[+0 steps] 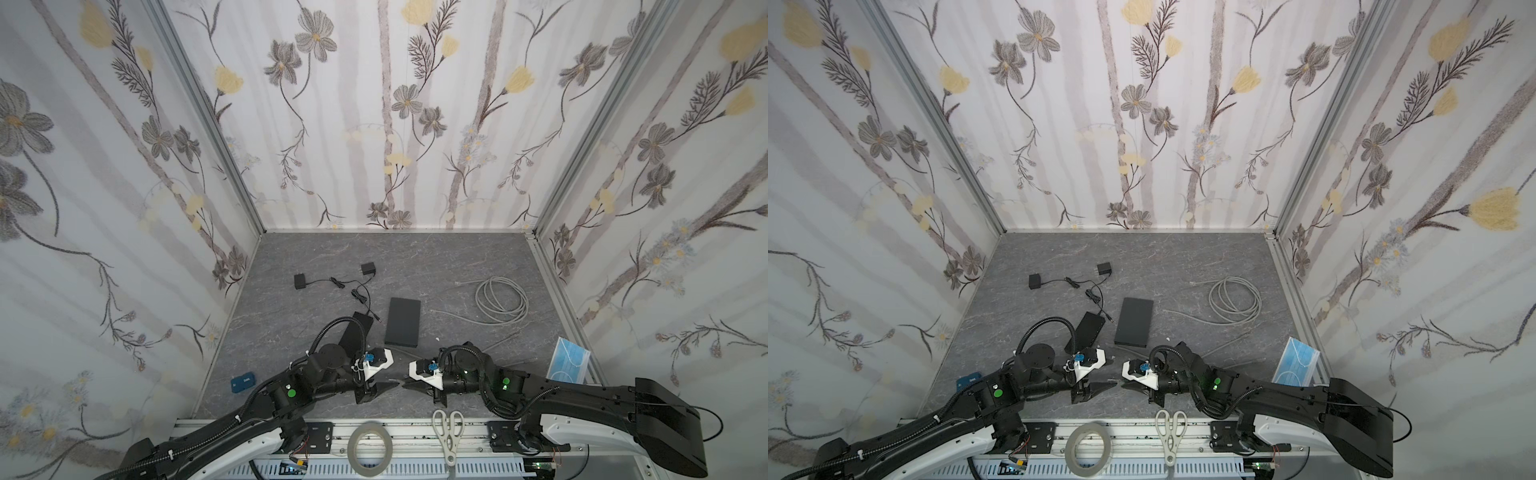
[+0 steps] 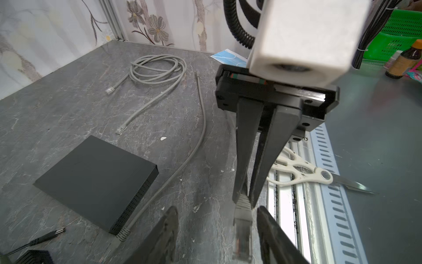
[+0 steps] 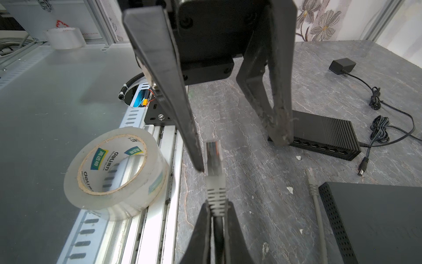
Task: Insert the plug into the switch port
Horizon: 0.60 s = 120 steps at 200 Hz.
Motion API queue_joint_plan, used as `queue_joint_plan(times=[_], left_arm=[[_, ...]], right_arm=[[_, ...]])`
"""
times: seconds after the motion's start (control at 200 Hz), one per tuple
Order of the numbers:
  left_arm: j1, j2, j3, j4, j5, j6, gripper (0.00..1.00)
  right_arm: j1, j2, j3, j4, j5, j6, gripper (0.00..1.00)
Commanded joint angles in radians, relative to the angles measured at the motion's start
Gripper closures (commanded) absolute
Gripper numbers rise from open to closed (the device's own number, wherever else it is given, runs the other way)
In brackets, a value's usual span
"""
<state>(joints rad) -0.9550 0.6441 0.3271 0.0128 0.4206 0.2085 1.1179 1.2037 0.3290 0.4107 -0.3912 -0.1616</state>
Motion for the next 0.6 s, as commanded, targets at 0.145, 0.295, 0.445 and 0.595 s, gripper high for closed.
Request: queue_joint_plan(times=[0.145, 0.295, 0.445, 0.595], left_arm=[[-0.002, -0.003, 0.008, 0.052, 0.082, 0.032, 0.53], [-0.004, 0.003, 0.001, 0.064, 0.104, 0.024, 0.5], [-0.004, 0.014, 0.003, 0.067, 0.101, 0.022, 0.52], [-0.007, 0.015, 0.006, 0.058, 0.097, 0.029, 0.63]], right_arm=[[-0.002, -0.041, -0.018, 0.062, 0.033, 0.008, 0.94], [-0.005, -0.091, -0.046, 0.085, 0.077, 0.02, 0.94], [-0.007, -0.111, -0.057, 0.093, 0.084, 0.025, 0.93], [-0.01, -0.105, -0.056, 0.092, 0.081, 0.025, 0.93]])
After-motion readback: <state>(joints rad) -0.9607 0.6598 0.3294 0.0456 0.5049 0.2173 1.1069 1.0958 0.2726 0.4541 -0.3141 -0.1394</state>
